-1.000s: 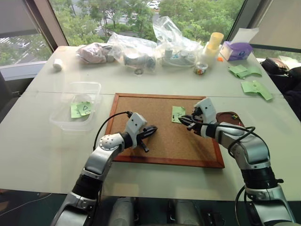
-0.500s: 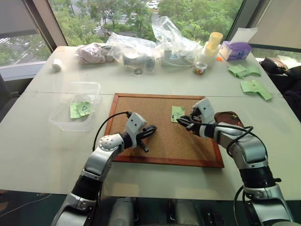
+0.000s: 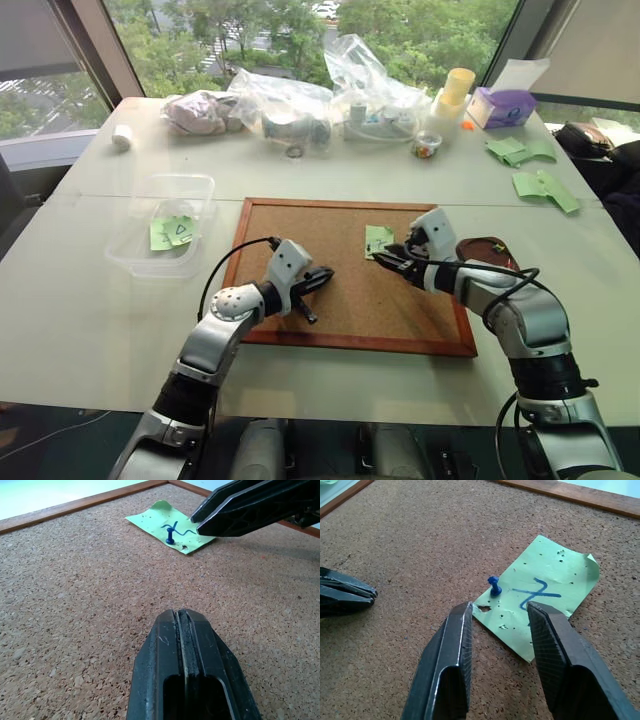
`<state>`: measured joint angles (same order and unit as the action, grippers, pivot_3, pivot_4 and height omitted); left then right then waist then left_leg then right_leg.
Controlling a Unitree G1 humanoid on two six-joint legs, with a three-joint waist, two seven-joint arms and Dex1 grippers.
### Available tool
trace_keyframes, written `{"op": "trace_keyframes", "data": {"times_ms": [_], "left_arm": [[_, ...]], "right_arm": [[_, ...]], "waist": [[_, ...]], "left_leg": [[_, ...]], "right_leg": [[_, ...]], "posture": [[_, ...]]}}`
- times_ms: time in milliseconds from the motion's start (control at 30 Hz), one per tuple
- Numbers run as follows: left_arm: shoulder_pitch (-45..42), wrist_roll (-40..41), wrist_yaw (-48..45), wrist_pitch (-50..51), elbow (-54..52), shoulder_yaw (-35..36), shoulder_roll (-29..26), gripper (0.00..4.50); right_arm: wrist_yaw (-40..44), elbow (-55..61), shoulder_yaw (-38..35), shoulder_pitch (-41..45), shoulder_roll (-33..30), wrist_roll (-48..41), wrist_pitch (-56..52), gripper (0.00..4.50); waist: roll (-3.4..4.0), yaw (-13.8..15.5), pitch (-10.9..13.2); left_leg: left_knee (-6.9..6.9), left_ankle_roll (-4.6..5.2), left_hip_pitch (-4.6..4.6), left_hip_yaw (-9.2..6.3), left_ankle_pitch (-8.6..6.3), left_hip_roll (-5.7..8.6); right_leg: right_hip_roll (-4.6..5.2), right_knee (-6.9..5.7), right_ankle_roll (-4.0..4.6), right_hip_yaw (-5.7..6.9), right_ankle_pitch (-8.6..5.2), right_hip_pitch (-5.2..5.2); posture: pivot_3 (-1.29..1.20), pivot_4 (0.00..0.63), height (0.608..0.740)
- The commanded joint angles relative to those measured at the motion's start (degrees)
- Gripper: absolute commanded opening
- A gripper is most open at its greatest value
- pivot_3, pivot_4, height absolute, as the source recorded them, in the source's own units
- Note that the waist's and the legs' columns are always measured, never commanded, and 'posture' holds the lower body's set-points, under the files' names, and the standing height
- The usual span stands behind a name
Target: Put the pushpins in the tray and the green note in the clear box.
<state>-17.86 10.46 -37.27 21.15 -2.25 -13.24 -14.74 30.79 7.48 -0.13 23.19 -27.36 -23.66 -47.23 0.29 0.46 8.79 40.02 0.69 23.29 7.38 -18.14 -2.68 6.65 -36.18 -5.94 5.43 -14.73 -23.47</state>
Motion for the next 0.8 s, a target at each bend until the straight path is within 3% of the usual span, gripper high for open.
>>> {"op": "trace_keyframes", "data": {"times_ms": [33, 267, 533, 800], "left_arm": [[1.18, -0.36, -0.45, 1.24, 0.39, -1.07, -0.26, 0.00], [1.13, -0.29, -0.60, 1.09, 0.49, -0.98, -0.35, 0.00], [1.10, -0.36, -0.66, 0.96, 0.56, -1.03, -0.45, 0.00], [1.15, -0.36, -0.59, 0.83, 0.55, -1.03, -0.42, 0.00]], "right_arm": [[-0.58, 2.26, -3.49, 2.07, -0.45, -0.50, 1.92, 1.72], [-0.22, 2.22, -3.64, 1.88, -0.17, -1.02, 2.08, 1.72], [3.45, 6.94, -4.16, 1.48, 0.44, -7.90, -1.54, 1.72], [1.29, 3.81, -3.76, 0.54, -0.34, -4.65, 1.00, 1.72]], "waist": [[0.00, 0.03, 0.00], [0.00, 0.04, 0.00], [0.00, -0.05, 0.00], [0.00, -0.06, 0.00]], "left_leg": [[0.00, 0.00, 0.01, 0.00, 0.00, 0.00], [0.00, 0.00, 0.01, 0.00, 0.00, 0.00], [0.00, 0.00, 0.00, -0.02, 0.00, -0.02], [-0.01, 0.01, 0.00, -0.01, -0.01, -0.01]], "right_leg": [[0.00, 0.00, 0.00, 0.00, 0.00, -0.01], [0.00, 0.00, 0.00, 0.00, 0.00, -0.01], [0.00, 0.00, 0.00, 0.00, 0.00, -0.01], [0.00, 0.01, 0.00, 0.00, 0.00, -0.01]], "posture": [[0.00, 0.150, 0.740], [0.00, 0.150, 0.740], [0.00, 0.150, 0.740], [0.00, 0.150, 0.740]]}}
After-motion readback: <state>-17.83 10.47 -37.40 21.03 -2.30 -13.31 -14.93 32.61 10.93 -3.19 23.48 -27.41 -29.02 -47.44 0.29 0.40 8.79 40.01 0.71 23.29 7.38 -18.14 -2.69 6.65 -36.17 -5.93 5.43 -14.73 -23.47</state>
